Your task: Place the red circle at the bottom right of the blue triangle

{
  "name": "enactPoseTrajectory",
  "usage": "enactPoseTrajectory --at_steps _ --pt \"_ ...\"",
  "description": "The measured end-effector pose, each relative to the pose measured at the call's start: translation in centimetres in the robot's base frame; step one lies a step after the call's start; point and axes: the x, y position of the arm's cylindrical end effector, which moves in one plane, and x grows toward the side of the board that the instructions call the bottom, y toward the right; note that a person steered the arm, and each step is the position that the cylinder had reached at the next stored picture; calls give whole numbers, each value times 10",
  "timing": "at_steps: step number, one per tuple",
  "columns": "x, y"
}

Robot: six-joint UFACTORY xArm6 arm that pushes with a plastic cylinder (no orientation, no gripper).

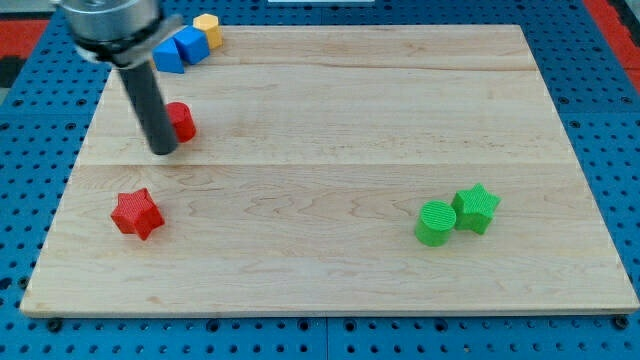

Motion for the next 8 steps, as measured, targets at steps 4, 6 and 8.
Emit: enactPoseTrajectory --at_steps 4,6,8 --pt "-34 -4" --pt "-79 53" --pt "-8 97"
